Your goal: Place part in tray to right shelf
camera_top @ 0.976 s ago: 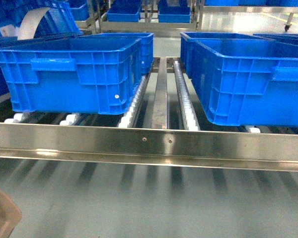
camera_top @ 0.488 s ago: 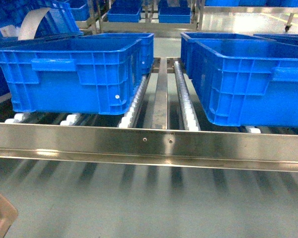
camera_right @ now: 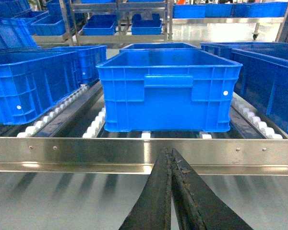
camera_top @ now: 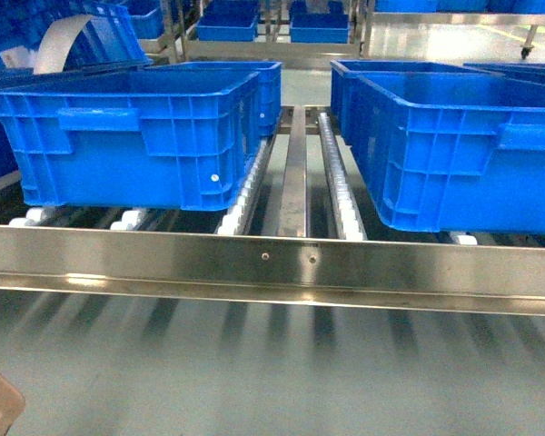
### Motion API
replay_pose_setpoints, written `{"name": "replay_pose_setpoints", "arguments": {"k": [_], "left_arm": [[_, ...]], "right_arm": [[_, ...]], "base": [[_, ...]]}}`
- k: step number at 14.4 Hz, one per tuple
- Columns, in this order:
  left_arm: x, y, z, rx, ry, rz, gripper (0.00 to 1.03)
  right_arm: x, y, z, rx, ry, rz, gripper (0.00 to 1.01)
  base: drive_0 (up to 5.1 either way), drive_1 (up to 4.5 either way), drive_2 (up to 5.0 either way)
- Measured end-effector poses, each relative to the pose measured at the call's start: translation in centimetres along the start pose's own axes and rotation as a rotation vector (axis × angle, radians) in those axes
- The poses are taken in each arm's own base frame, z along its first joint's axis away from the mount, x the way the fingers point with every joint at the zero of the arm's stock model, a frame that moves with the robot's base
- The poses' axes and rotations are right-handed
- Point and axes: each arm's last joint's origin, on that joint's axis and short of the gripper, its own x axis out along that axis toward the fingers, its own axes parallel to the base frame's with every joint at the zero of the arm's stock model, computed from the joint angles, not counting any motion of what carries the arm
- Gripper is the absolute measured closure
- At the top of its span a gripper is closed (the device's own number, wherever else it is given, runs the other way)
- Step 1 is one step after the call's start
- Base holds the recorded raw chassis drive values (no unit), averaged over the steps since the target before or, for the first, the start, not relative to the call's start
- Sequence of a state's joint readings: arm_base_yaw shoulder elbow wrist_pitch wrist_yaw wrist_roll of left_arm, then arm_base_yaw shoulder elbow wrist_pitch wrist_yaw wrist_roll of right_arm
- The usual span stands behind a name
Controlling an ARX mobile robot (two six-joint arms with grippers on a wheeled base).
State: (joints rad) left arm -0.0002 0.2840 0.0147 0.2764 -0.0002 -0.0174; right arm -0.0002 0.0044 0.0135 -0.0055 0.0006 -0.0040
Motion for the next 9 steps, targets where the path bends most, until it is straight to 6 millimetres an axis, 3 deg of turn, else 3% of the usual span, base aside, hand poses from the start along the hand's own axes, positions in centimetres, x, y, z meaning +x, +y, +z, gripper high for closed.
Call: {"name": "replay_pose_setpoints", "arguments": {"k": [9], "left_arm": [[-1.8,0.0,-0.4,0.002,0.016,0.0,0.91]], "right_arm": [[0.0,0.0,0.0,0.0,0.001,0.0,0.99]], "base": [[0.0,0.0,0.0]]}}
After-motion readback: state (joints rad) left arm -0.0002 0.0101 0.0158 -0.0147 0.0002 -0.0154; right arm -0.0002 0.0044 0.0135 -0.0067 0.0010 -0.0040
